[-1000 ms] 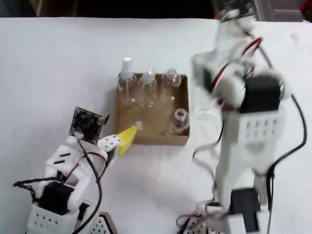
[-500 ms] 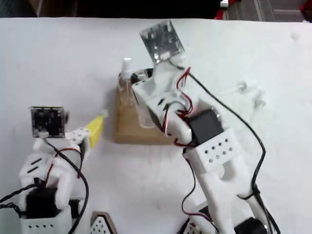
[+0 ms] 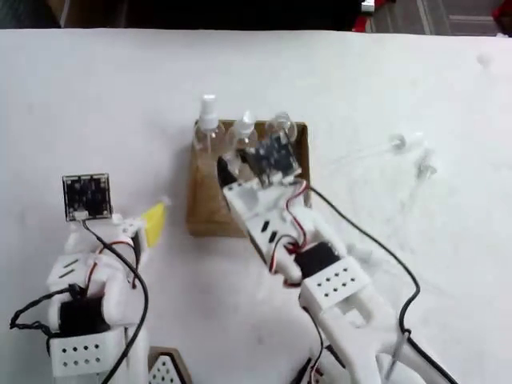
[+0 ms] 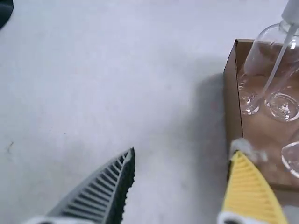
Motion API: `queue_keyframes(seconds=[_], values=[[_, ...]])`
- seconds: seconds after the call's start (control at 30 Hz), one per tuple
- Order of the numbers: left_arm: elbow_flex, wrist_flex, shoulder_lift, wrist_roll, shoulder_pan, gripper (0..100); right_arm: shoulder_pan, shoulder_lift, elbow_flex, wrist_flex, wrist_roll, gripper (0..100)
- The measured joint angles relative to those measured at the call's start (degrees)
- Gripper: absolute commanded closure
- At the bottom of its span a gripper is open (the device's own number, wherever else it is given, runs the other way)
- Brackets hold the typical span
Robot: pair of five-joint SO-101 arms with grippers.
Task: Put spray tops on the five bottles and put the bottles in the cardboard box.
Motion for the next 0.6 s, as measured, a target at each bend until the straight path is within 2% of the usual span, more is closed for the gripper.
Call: queue_keyframes(seconds=[0.2,0.6], values=[[0.53,-0.09,0.0,0.0,0.0,70,-1.23,-0.18,8.35,-10.29,0.0,97.5],[0.62,-0.09,0.0,0.0,2.99,70,-3.78,-0.09,10.29,-11.69,0.0,97.5]])
